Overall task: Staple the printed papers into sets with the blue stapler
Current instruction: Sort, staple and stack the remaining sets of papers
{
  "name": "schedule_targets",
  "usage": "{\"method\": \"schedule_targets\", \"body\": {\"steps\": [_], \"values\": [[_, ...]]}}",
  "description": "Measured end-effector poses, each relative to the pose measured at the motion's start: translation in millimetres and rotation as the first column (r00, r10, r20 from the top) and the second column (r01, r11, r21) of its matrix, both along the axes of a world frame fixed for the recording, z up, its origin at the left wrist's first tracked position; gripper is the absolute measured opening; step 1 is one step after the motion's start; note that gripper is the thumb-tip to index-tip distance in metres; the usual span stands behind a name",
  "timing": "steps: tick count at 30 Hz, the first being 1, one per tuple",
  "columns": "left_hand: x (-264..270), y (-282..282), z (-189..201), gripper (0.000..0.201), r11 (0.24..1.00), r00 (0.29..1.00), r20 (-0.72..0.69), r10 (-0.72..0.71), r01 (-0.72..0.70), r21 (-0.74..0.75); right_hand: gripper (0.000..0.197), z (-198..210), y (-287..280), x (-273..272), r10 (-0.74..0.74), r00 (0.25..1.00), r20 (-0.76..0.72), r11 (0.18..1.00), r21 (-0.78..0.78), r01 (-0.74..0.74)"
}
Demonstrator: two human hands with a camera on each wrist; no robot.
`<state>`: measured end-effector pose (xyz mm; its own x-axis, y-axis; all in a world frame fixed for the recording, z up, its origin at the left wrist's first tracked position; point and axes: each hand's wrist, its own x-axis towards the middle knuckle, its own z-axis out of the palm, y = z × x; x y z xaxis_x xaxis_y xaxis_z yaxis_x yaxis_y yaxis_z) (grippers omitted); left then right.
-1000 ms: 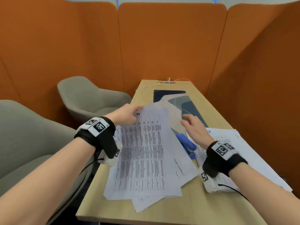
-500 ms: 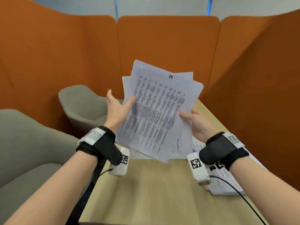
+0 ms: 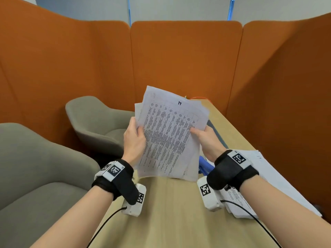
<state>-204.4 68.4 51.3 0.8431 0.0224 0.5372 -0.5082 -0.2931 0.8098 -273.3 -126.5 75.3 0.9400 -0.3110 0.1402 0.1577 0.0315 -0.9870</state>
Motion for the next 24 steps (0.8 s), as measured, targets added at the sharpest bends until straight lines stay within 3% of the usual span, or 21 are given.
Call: {"method": "schedule_targets", "body": {"steps": [3, 7, 10, 13, 16, 20, 22, 24], "values": [[0, -1, 3, 0.009, 0.998, 1.000, 0.021, 0.019, -0.018, -0.053, 0.028, 8, 5, 0, 0.008, 0.996, 0.084, 0.994, 0.111, -0.017], [-3, -5, 7, 0.024, 0.996, 1.000, 0.012, -0.019, 0.020, -0.085, 0.060, 16, 13, 8, -0.056, 0.994, 0.095, 0.994, 0.100, 0.046], [-7, -15, 11, 0.035, 0.998, 0.998, 0.044, -0.037, 0.039, -0.050, 0.037, 23, 25, 17, -0.057, 0.992, 0.115, 0.992, 0.114, 0.044], [-5, -17, 18, 0.046, 0.994, 0.996, 0.085, 0.016, -0.007, -0.106, 0.022, 32, 30, 18, -0.064, 0.985, 0.161, 0.992, 0.114, 0.046], [0, -9, 15, 0.055, 0.992, 0.998, 0.043, 0.054, -0.049, -0.116, 0.044, 25, 23, 18, -0.104, 0.990, 0.095, 0.994, 0.046, 0.100], [1, -8, -2, 0.050, 0.995, 0.996, -0.092, 0.005, -0.014, -0.096, 0.033, 8, 22, 25, -0.083, 0.996, -0.033, 0.996, -0.027, 0.082], [4, -6, -11, 0.043, 0.991, 0.987, -0.158, 0.023, -0.043, -0.124, 0.037, 5, 23, 27, -0.068, 0.995, -0.079, 0.997, -0.032, 0.066], [8, -3, -16, 0.030, 0.989, 0.986, -0.148, 0.072, -0.090, -0.120, 0.036, 3, 22, 26, -0.029, 0.995, -0.093, 0.998, -0.052, 0.024]]}}
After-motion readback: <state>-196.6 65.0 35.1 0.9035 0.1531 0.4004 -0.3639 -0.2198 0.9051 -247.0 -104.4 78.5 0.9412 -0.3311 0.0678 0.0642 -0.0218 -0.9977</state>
